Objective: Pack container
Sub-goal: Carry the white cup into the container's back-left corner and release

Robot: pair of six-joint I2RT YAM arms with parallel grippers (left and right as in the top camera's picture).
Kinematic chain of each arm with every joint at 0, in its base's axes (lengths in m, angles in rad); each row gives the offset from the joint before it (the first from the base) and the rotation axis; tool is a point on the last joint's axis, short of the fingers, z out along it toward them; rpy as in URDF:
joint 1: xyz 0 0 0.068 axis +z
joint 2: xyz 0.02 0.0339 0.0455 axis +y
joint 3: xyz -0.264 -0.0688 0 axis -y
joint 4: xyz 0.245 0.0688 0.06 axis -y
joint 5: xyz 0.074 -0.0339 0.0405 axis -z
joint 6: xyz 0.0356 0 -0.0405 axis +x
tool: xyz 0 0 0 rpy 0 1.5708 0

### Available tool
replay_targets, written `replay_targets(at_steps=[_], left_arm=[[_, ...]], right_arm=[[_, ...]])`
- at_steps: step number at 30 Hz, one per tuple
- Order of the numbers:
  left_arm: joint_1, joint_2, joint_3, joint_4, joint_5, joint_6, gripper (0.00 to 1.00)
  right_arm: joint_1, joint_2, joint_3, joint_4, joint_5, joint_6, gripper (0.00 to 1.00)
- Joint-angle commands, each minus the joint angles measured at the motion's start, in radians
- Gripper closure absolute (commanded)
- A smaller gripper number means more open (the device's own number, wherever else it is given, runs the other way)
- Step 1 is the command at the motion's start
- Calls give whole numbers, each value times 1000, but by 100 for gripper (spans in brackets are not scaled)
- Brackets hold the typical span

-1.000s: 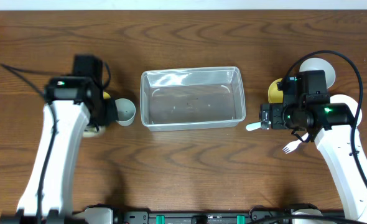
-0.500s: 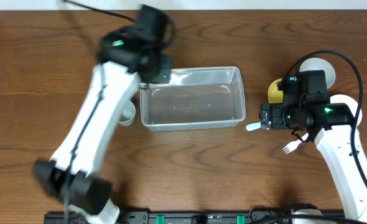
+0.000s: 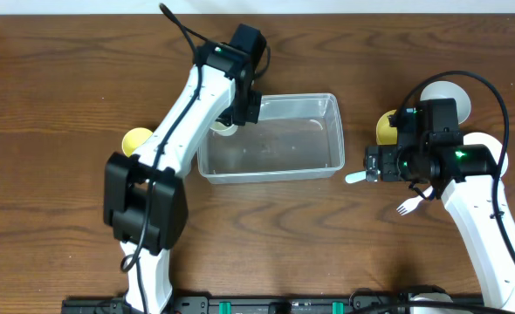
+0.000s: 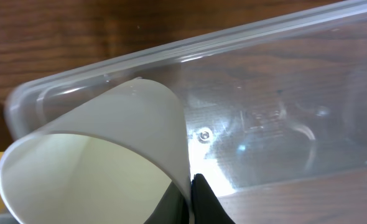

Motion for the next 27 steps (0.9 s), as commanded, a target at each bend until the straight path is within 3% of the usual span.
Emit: replay_targets(at_steps=[1,7,10,16,20,27], left_arm=[[5,35,8,2,-1,-9,94],[17,66,8,13,-3,6,91],[26,66,8,21,-3,6,65],[31,39,15,21,-3,10,37],[31,-47,55,3,-23,10,32],[64,-310,78,-116,-188,-24,29]], right_arm=[[-10,0,13,-3,-7,9,1],[-10,0,13,-10,-7,9,1],[-10,0,13,-10,-7,10,1],[-10,0,13,-10,-7,9,1],[-10,0,13,-10,-6,9,1],[-10,0,13,-9,1,9,1]])
